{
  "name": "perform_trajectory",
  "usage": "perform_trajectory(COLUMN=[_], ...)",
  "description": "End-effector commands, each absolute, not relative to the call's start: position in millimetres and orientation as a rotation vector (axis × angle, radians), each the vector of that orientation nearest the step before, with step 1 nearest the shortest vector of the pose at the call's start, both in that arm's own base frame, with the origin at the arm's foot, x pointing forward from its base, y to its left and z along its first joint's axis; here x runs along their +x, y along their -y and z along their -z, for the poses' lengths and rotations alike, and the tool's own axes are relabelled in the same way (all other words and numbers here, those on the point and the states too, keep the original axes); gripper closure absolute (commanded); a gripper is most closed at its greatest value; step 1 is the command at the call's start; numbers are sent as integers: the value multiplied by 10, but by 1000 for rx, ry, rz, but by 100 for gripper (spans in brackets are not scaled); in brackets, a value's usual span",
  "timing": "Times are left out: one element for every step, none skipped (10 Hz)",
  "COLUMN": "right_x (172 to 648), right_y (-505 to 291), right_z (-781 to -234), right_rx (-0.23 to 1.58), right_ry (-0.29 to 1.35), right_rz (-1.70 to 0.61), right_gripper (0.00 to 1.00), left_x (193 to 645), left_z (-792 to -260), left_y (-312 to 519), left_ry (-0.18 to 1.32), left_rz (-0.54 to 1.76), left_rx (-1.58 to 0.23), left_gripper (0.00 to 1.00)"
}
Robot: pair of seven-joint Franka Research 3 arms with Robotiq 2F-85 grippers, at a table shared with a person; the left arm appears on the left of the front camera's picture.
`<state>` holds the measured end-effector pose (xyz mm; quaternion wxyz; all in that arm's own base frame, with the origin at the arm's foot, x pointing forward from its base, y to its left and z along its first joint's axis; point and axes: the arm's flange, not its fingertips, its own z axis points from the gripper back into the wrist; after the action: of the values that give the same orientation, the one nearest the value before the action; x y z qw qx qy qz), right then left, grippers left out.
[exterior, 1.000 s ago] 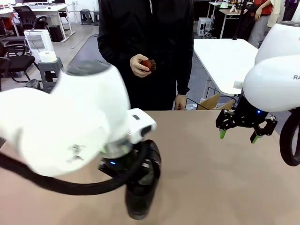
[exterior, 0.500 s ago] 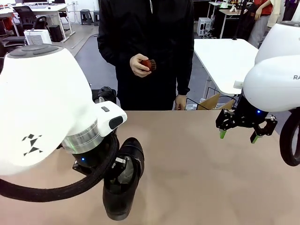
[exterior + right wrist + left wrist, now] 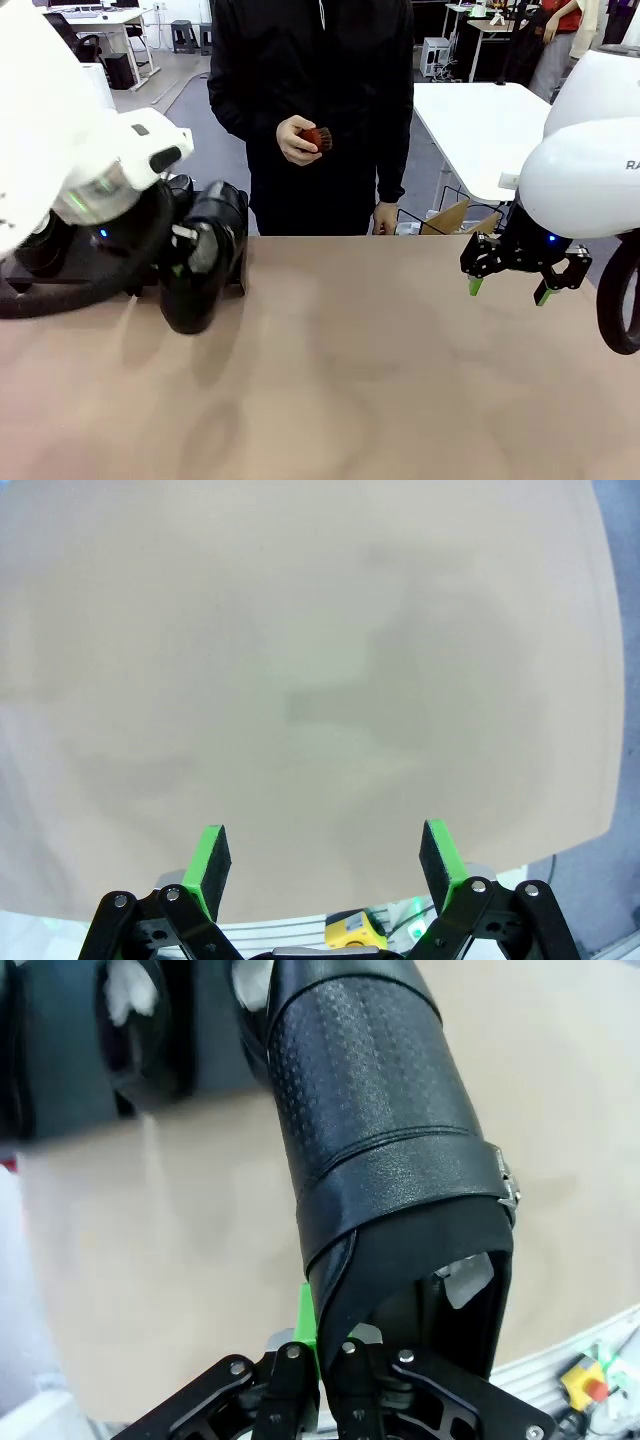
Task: Organize the shoes by placing them on the stand.
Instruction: Place the Shoe from the middle of the table onto the Shoes Stand.
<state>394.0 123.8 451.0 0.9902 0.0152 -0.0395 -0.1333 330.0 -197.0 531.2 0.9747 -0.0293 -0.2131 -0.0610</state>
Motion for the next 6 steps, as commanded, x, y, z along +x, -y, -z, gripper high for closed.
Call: perform_trajectory(right_x=[3942, 3942, 3942, 3942, 3942, 3942], right_y=[-1222, -1222, -1222, -1222, -1222, -1222], right_z=[-4521, -4521, -4521, -4521, -4521, -4521], right_rx=[25, 25, 25, 25, 25, 25], right_ry=[83, 83, 83, 83, 83, 83], right_rz=[254, 254, 254, 254, 254, 254], right_gripper=[0, 0, 0, 0, 0, 0], left_x=[3634, 3812, 3648, 3652, 3652, 3749], left_z=[-5256, -5290, -5365, -5262, -5262, -5205], left_y=[1905, 1763, 1704, 1802, 1802, 1695], left_ry=[460, 452, 323, 444, 444, 387], left_rz=[221, 173, -69, 179, 179, 102], left_rx=[-5, -1, -56, -7, -7, -7], left_gripper=[100, 100, 100, 100, 100, 100])
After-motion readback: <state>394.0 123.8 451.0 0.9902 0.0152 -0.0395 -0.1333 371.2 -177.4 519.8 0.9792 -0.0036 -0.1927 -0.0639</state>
